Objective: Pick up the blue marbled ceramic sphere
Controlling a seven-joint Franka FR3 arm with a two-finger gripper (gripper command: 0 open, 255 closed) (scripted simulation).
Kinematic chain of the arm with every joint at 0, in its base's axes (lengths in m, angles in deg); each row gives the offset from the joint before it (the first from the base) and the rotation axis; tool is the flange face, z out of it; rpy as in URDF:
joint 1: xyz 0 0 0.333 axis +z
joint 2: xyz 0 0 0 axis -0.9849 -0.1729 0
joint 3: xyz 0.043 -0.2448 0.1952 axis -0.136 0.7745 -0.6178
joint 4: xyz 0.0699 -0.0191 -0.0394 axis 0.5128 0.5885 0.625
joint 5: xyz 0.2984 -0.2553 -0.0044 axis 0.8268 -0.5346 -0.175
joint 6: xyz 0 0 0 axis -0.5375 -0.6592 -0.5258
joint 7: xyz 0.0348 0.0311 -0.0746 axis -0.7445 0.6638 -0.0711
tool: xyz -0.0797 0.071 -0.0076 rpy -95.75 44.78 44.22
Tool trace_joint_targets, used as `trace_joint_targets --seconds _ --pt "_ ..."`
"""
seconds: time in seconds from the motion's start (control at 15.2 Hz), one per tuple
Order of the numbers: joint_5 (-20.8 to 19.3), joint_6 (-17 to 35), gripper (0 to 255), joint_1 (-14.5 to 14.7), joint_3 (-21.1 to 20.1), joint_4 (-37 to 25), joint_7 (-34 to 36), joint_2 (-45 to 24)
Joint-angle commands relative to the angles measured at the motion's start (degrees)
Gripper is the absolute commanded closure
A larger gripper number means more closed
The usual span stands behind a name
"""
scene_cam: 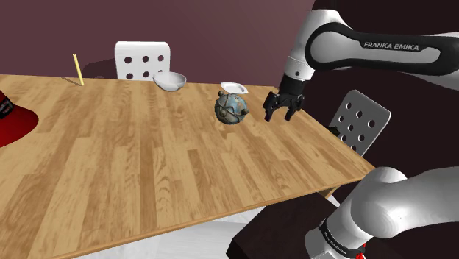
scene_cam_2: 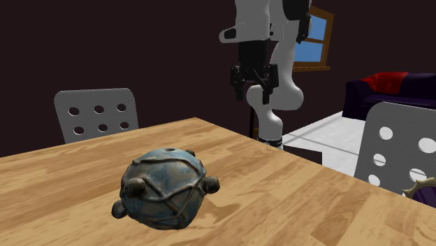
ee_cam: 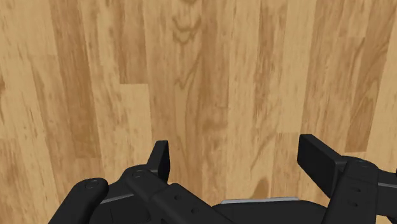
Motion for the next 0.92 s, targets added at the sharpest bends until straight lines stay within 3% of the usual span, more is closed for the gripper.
trace_joint_targets --seconds 0.0,0.4,0.86 --pt "1.1 3.4 0 -0.5 -1.3 -1.3 4.2 -3.7" --pt "2.7 12.1 0 -2.0 -4.4 -7.1 15.7 -15.4" --pt "1.8 19.4 0 -3.6 -6.2 -17.1 29.0 -29.4"
